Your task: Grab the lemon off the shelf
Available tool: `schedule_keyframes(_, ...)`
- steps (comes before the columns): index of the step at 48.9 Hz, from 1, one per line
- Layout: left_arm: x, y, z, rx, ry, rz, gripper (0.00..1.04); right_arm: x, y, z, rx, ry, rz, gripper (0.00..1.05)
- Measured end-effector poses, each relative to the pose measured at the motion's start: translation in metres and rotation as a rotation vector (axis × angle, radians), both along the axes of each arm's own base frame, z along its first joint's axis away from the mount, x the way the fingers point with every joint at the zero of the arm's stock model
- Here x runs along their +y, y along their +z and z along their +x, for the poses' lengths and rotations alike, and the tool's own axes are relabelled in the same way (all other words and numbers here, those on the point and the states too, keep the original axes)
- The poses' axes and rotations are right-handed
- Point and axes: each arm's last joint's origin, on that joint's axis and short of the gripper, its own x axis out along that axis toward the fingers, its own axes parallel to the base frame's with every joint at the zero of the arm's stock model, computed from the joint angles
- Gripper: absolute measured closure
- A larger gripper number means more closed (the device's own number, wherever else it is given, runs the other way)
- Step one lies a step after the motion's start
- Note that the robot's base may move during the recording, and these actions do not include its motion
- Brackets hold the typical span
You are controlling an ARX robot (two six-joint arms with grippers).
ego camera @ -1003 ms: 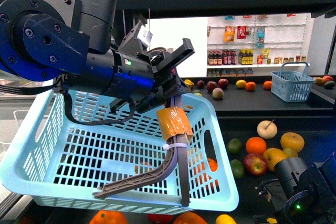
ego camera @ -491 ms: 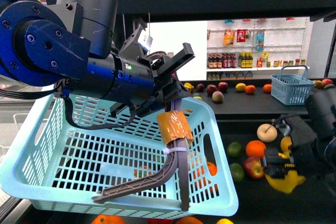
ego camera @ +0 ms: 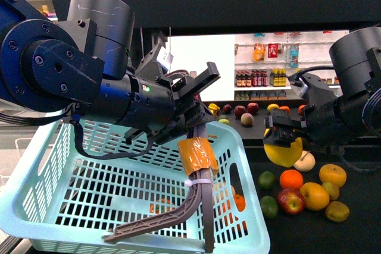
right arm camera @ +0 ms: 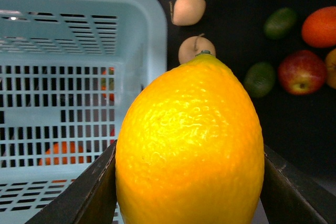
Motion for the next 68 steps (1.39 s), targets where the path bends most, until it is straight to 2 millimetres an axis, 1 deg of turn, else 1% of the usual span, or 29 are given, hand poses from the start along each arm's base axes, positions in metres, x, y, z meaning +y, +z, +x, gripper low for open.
schedule_keyframes(10,0.000,0.000,0.000,0.000,0.000,0.000,0.87,0.034,-0.002,-0.007,0.019,0.045,0.035,0.40)
schedule_keyframes(19,0.000,0.000,0.000,0.000,0.000,0.000,0.87,0.054,-0.003,-0.011,0.020,0.080,0.041,0.40)
schedule_keyframes(20,0.000,0.000,0.000,0.000,0.000,0.000,0.87,0.056,-0.004,-0.012,0.021,0.085,0.040,0.38)
schedule_keyframes(25,0.000,0.000,0.000,0.000,0.000,0.000,0.87,0.059,-0.008,-0.012,0.023,0.082,0.048,0.20)
schedule_keyframes(28,0.000,0.000,0.000,0.000,0.000,0.000,0.87,0.059,-0.009,-0.012,0.021,0.078,0.053,0.14)
schedule_keyframes(30,0.000,0.000,0.000,0.000,0.000,0.000,0.87,0.059,-0.009,-0.011,0.018,0.071,0.062,0.07)
schedule_keyframes(32,0.000,0.000,0.000,0.000,0.000,0.000,0.87,0.058,-0.009,-0.011,0.018,0.064,0.070,0.06)
schedule_keyframes(35,0.000,0.000,0.000,0.002,-0.001,-0.001,0.87,0.056,-0.009,-0.010,0.014,0.055,0.078,0.08)
schedule_keyframes(40,0.000,-0.001,0.000,0.004,0.000,-0.001,0.87,0.049,-0.010,-0.009,0.013,0.035,0.090,0.08)
schedule_keyframes(46,0.000,0.000,0.000,0.003,0.003,0.000,0.87,0.032,-0.011,-0.007,0.008,-0.017,0.082,0.08)
schedule_keyframes(51,0.000,0.000,0.000,0.000,0.005,0.004,0.87,0.006,-0.011,-0.006,-0.016,-0.091,0.059,0.08)
schedule_keyframes(55,0.000,0.000,0.000,0.000,0.005,0.003,0.87,-0.032,-0.014,-0.009,-0.053,-0.204,-0.030,0.08)
schedule_keyframes(57,0.000,0.000,0.000,0.001,0.002,0.002,0.87,-0.041,-0.018,-0.010,-0.055,-0.227,-0.057,0.08)
schedule_keyframes(59,0.000,0.000,0.000,0.003,0.001,0.000,0.87,-0.051,-0.026,-0.013,-0.047,-0.246,-0.101,0.08)
schedule_keyframes(61,0.000,0.000,0.000,0.004,-0.001,-0.002,0.87,-0.057,-0.035,-0.016,-0.033,-0.256,-0.138,0.08)
schedule_keyframes(64,0.000,0.000,0.000,0.004,-0.001,-0.001,0.87,-0.064,-0.058,-0.019,0.005,-0.254,-0.206,0.08)
schedule_keyframes(65,0.000,0.000,0.000,0.004,-0.001,-0.001,0.87,-0.064,-0.062,-0.020,0.014,-0.256,-0.211,0.08)
schedule_keyframes(68,-0.001,0.000,0.000,0.003,-0.003,-0.001,0.87,-0.064,-0.091,-0.023,0.079,-0.233,-0.247,0.08)
